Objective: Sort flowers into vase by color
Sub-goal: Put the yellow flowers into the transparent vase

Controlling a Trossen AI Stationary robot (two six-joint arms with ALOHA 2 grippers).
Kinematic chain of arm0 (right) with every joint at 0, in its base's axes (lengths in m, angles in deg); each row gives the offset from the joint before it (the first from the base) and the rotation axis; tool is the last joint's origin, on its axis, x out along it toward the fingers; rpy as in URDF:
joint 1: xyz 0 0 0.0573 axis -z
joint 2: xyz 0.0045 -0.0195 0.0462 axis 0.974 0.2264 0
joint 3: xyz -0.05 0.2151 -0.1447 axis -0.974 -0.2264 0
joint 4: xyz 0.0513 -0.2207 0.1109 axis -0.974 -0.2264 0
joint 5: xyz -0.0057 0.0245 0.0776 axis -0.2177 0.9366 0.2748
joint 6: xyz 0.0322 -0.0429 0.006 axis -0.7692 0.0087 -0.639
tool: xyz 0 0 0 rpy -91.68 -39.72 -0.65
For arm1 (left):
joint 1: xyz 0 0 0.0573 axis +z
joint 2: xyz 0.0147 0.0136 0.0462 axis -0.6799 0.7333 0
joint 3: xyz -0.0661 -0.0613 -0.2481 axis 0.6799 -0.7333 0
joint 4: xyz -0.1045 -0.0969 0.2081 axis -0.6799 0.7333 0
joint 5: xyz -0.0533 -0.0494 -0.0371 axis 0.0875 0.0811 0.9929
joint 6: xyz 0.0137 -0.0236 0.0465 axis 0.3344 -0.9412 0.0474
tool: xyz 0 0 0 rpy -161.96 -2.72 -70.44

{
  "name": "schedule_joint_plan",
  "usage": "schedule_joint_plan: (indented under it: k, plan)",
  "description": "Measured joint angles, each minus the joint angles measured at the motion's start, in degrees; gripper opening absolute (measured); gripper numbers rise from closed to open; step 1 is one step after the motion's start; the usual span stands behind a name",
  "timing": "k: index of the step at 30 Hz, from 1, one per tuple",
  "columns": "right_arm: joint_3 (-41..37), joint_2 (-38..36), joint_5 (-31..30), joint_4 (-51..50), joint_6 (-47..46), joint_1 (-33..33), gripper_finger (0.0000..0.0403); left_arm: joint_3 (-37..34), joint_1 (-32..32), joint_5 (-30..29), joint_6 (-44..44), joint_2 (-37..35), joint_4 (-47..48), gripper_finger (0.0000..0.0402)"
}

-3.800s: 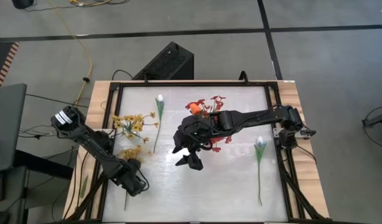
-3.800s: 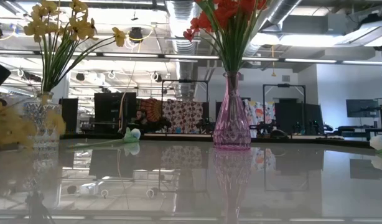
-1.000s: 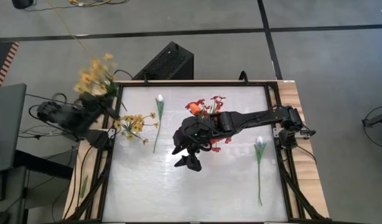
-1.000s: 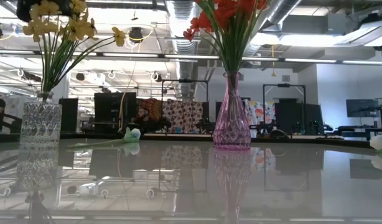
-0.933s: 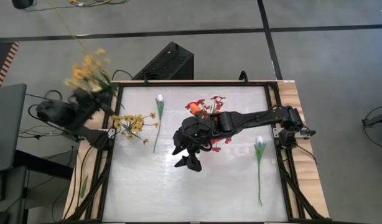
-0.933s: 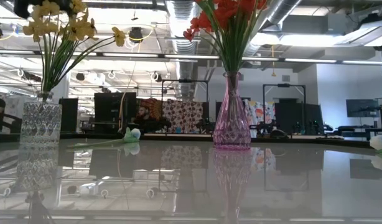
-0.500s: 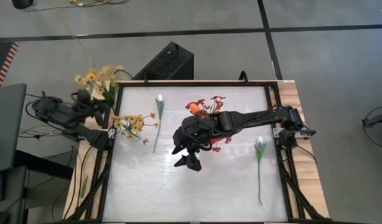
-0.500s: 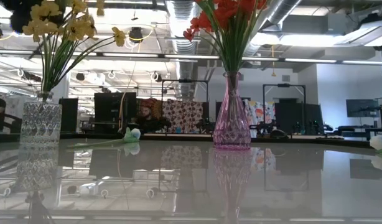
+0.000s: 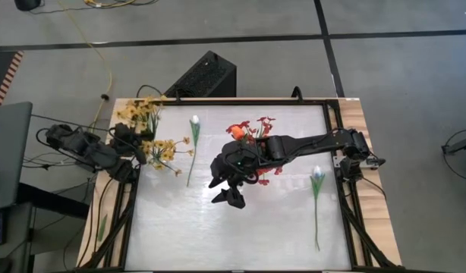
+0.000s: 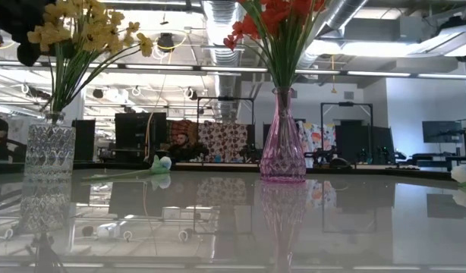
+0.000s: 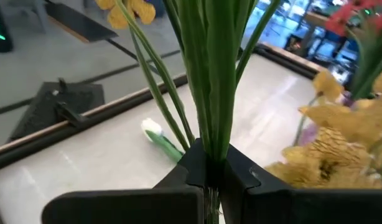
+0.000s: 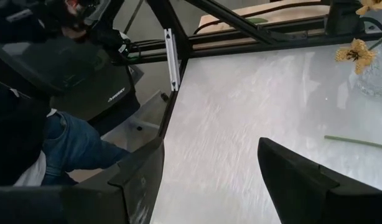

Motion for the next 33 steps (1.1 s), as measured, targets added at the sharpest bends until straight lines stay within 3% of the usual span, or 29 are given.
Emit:
schedule_joint_plan:
  k: [7, 15, 24, 33]
  plan:
    - [0.0, 0.0, -0.04, 0.0, -0.1, 0.0, 0.0286, -0.03, 0.01, -6.8, 0.1, -0.04, -0.83, 0.0]
    - [0.0, 0.0, -0.04, 0.0, -0.09, 0.0, 0.0286, -0.62, 0.0, -9.7, -2.1, -0.02, -2.14, 0.0]
    - [0.0, 0.0, -0.02, -0.02, -0.23, 0.0, 0.0286, -7.11, 0.0, -11.08, -6.41, -0.02, -5.65, 0.0]
    - [0.0, 0.0, 0.02, -0.09, -0.39, 0.0, 0.0286, -8.78, -1.11, -8.23, -3.55, -0.03, -7.43, 0.0]
